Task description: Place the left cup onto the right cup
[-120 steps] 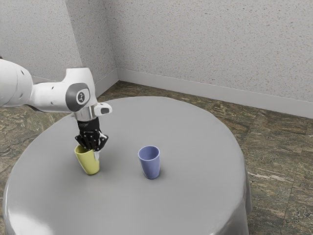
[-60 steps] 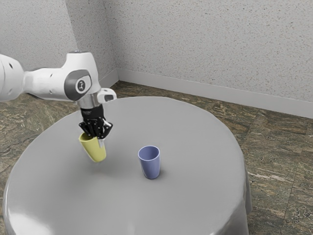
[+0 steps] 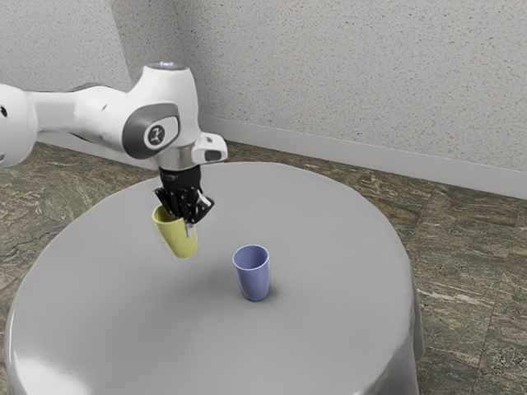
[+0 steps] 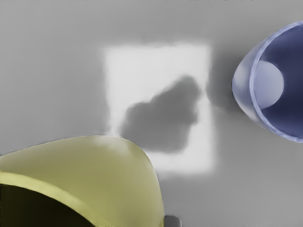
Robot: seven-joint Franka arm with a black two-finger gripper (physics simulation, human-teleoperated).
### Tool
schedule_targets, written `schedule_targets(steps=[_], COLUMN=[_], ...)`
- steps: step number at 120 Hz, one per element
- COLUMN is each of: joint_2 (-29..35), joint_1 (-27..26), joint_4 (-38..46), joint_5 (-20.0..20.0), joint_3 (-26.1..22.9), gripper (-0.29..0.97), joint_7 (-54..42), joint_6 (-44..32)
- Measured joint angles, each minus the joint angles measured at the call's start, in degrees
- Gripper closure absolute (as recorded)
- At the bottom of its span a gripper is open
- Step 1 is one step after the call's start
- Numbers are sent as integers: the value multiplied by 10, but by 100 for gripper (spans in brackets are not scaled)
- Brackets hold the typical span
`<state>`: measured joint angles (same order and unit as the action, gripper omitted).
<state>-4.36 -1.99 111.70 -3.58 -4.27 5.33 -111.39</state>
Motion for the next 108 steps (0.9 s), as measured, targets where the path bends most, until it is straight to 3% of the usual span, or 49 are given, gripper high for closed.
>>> schedule_targets(steps=[74,108], joint_2=[6,-11], joint_1=[0,-9], joint_4=[-67,-83], joint_5=[-28,-40], joint_3=[-89,-97], gripper=[79,79], joint_7=[56,73], joint_6=[57,65])
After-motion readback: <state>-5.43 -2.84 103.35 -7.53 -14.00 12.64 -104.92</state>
